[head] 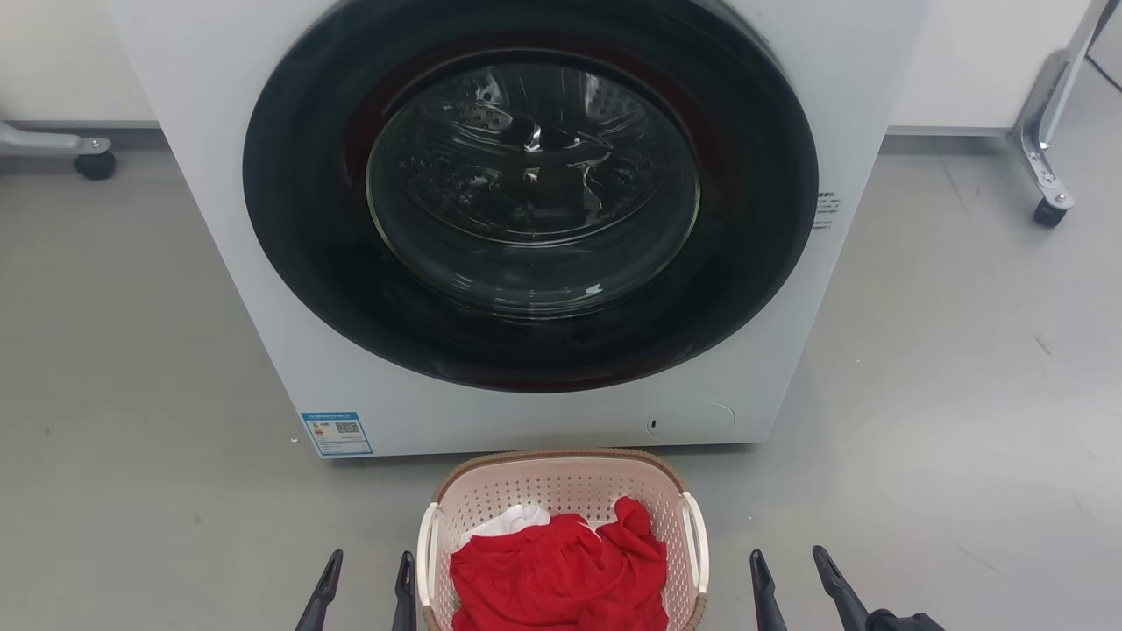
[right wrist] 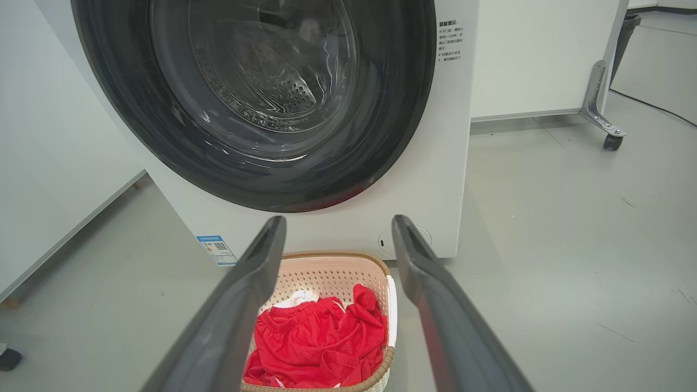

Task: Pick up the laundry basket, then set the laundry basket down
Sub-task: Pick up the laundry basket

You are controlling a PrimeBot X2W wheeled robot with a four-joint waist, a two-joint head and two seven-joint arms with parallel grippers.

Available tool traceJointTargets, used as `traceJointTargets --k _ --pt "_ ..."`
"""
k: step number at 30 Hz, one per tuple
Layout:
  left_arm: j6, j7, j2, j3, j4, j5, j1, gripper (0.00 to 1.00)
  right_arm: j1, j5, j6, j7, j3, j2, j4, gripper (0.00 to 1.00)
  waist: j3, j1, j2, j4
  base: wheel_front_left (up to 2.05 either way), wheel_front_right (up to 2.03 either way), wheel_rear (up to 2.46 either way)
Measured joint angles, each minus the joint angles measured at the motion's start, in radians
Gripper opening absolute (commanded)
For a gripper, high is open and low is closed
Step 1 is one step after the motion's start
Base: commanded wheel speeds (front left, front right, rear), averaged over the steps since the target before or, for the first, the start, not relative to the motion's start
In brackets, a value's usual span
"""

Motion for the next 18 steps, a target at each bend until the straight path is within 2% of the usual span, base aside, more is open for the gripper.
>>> traceJointTargets --k 9,18 --pt "-0.008 0.000 -0.001 0.002 -0.006 0.005 -0.028 1.00 -0.017 -0.014 0.011 0.000 -0.008 0.000 -0.004 1.00 0.069 0.0000 -0.0001 -0.001 0.00 0.00 0.00" --pt "-0.009 0.000 -0.007 0.007 0.003 0.007 -0.124 1.00 -0.128 -0.030 0.021 0.000 -0.016 0.000 0.004 1.00 0.181 0.0001 0.0001 0.000 0.00 0.00 0.00"
